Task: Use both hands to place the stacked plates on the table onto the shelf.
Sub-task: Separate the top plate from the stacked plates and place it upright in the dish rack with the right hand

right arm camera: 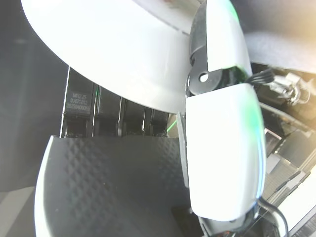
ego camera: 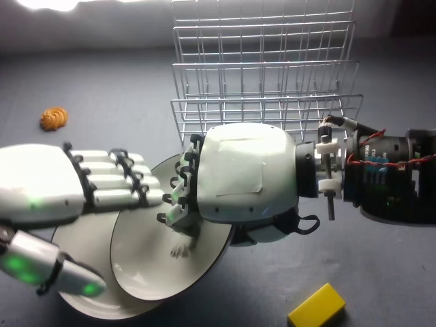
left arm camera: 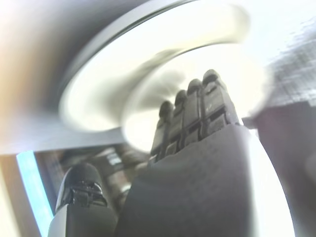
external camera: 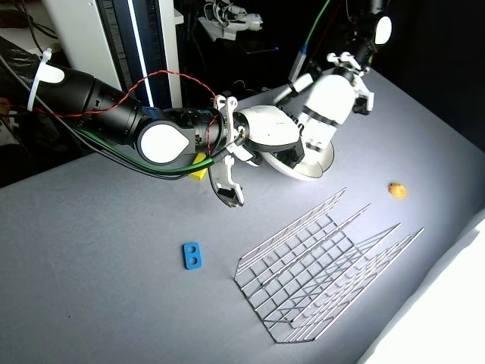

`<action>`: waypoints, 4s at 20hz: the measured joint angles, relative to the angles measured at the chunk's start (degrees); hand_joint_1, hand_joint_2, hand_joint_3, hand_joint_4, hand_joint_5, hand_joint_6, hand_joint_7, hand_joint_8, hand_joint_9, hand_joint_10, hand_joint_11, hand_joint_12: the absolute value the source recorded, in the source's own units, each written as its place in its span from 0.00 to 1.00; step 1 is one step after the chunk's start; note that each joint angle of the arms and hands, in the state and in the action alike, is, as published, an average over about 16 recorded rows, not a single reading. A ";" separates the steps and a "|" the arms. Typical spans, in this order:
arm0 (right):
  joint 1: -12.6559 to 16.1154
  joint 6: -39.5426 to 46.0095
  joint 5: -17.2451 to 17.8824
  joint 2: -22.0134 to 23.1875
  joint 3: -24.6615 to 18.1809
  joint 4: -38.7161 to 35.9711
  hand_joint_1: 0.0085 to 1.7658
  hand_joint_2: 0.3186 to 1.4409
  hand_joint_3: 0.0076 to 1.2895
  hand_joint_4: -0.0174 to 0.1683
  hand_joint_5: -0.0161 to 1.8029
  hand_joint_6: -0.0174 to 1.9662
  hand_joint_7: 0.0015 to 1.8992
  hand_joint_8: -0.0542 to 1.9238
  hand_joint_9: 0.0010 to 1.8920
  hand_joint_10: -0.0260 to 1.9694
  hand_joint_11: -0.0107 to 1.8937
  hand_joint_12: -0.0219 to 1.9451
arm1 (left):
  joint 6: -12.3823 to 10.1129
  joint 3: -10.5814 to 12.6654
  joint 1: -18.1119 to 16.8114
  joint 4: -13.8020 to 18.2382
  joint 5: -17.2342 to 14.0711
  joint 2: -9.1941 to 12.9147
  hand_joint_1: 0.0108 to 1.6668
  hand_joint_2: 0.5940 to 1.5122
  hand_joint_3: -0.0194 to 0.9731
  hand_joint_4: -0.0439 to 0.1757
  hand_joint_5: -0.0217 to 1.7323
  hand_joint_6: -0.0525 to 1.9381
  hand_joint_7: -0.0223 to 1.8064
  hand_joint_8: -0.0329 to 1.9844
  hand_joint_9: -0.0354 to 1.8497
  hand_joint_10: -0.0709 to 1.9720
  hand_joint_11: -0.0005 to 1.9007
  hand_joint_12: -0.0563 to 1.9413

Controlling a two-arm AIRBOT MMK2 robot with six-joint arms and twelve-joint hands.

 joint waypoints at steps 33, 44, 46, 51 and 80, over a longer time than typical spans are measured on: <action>4.59 -1.31 -0.21 8.52 -10.75 2.58 0.74 0.60 0.01 0.11 0.54 0.52 0.55 0.45 0.55 0.43 0.45 0.54 | 0.18 7.16 -9.03 -10.17 14.83 1.89 0.01 0.55 0.04 0.22 0.02 0.03 0.02 0.01 0.03 0.04 0.01 0.02; 6.22 -2.14 0.56 9.65 -11.95 2.91 0.75 0.61 0.01 0.08 0.53 0.51 0.55 0.45 0.54 0.47 0.47 0.52 | 0.28 8.33 -9.31 -10.03 15.14 1.88 0.01 0.56 0.04 0.23 0.02 0.03 0.02 0.01 0.03 0.04 0.01 0.02; 6.39 -2.37 0.69 9.80 -12.13 2.96 0.75 0.61 0.01 0.07 0.52 0.51 0.55 0.45 0.53 0.50 0.47 0.52 | 0.28 8.39 -9.29 -10.03 15.13 1.88 0.01 0.55 0.04 0.23 0.02 0.03 0.02 0.01 0.03 0.04 0.01 0.02; 6.65 -2.92 0.86 10.03 -12.40 3.02 0.76 0.61 0.01 0.08 0.51 0.52 0.55 0.46 0.53 0.51 0.47 0.53 | 0.27 8.43 -9.25 -10.03 15.12 1.88 0.01 0.55 0.04 0.23 0.02 0.03 0.02 0.01 0.03 0.04 0.01 0.02; 16.42 -3.72 0.98 16.08 -14.19 16.55 0.76 0.61 0.01 0.09 0.50 0.51 0.54 0.46 0.52 0.51 0.47 0.53 | 0.27 8.58 -8.72 -10.01 15.47 1.88 0.01 0.54 0.04 0.23 0.02 0.03 0.02 0.01 0.03 0.04 0.01 0.02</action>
